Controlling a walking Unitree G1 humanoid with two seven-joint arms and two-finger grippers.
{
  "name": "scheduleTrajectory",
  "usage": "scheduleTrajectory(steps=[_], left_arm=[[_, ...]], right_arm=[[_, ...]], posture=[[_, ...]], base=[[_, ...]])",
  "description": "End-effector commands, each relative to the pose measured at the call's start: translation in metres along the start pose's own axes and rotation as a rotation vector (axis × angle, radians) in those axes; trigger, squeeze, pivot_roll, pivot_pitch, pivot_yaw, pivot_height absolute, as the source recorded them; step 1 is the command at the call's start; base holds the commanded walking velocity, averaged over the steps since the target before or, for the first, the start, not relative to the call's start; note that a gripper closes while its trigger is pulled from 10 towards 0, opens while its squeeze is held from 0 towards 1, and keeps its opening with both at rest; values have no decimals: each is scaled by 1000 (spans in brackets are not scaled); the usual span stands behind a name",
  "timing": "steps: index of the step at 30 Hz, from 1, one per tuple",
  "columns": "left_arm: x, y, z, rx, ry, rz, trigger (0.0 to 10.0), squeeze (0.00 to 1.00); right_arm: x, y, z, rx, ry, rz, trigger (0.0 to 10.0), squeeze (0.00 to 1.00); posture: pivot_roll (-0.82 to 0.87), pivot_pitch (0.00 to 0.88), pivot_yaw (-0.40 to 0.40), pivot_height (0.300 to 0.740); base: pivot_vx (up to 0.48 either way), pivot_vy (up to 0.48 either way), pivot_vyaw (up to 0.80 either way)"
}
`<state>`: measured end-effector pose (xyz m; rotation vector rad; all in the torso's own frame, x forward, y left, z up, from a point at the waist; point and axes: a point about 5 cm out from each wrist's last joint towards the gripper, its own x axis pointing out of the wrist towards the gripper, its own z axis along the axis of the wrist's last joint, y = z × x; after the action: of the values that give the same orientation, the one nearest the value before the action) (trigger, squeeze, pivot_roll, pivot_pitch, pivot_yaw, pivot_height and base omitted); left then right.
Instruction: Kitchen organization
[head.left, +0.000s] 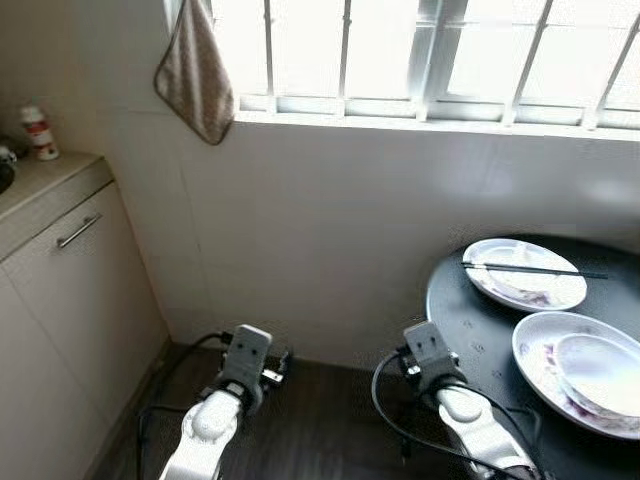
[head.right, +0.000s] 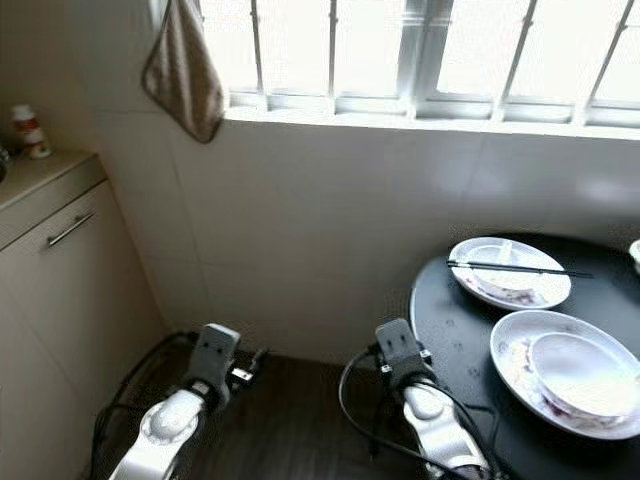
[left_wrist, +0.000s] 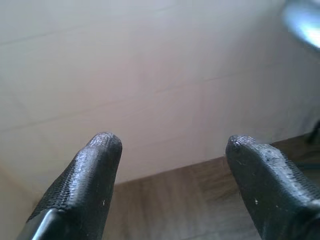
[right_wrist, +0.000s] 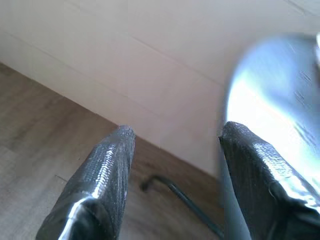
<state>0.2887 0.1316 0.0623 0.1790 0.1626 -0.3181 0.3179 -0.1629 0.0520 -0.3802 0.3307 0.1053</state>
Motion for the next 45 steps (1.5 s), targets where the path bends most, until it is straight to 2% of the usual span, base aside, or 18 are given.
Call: scheduleTrajectory(steps=[1,6,11,15,20,28,36,38,39,40,45], left_arm=[[-2,4,-4,10,21,1,10000,0],[-2,4,-2,7,8,6,10000,0],[-2,4,-3,18,18,5,10000,0],[-2,4,-4,24,27,4,10000,0],[-2,4,-5,27,30,5,10000,0],[-3,3,-4,22,28,5,10000,0],[-4,4,-3,6,11,10,10000,0],[-3,3,-3,4,11,10,10000,0],[-3,3,-3,2,11,10,10000,0],[-3,3,-3,2,11,10,10000,0],[-3,2,-3,-6,9,11,10000,0]], right_arm=[[2,1,10,11,-39,-13,10000,0],[1,-3,12,2,-53,-51,10000,0],[-1,-10,24,-62,-135,-126,10000,0],[-1,-8,28,-91,-168,-120,10000,0],[-3,-3,35,-141,-224,-105,10000,0],[-4,0,39,-151,-265,-97,10000,0],[-5,-5,40,-216,-270,-143,10000,0],[-5,-10,41,-229,-273,-183,10000,0],[-5,-20,41,-214,-262,-250,10000,0],[-5,-20,41,-214,-262,-250,10000,0],[-3,-45,30,-110,-163,-402,10000,0]], posture=[[8,0,0,740],[9,0,0,740],[9,0,0,740],[9,0,0,740],[9,0,0,740],[9,0,0,740],[10,0,-1,740],[10,0,-3,740],[10,0,-4,740],[10,0,-4,740],[13,0,-7,740]], base=[[0,480,-800],[0,288,-800],[0,0,-800],[0,0,0],[0,-480,0],[0,-460,0],[0,0,0],[0,0,0],[0,0,0],[0,0,0],[0,0,-414]])
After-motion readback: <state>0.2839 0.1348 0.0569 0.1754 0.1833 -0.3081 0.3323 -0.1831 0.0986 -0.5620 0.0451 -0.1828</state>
